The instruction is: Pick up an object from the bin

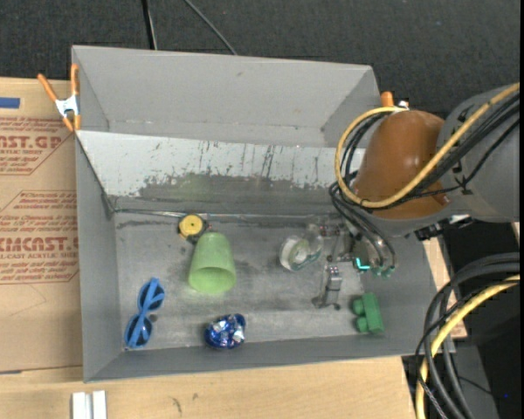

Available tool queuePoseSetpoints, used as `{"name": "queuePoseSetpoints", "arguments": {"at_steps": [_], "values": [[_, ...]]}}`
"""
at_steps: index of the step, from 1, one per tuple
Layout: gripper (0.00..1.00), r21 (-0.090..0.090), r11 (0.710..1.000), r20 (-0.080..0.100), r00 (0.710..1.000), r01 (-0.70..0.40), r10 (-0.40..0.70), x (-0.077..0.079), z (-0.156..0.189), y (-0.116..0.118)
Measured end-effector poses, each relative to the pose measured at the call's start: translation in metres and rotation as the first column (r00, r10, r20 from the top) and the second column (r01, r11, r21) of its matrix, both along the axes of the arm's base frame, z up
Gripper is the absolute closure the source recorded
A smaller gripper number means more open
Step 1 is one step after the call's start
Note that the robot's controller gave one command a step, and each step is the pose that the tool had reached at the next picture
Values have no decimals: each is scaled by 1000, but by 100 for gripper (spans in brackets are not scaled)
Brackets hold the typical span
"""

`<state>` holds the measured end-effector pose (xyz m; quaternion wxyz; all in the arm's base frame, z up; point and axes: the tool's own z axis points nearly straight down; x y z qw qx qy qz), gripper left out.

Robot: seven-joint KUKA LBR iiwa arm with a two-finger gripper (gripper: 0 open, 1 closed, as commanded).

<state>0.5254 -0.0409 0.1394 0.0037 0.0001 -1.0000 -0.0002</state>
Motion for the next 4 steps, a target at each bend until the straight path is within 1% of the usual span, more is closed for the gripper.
{"name": "queuePoseSetpoints", "arguments": {"at_steps": [1,2,3,4], "values": [[0,2,999,6,999,40,-40,42,-73,13],[0,1,992,10,992,126,-126,67,-70,13],[0,2,970,9,970,244,-244,67,-70,37],[100,0,970,8,970,244,-244,67,-69,36]]}}
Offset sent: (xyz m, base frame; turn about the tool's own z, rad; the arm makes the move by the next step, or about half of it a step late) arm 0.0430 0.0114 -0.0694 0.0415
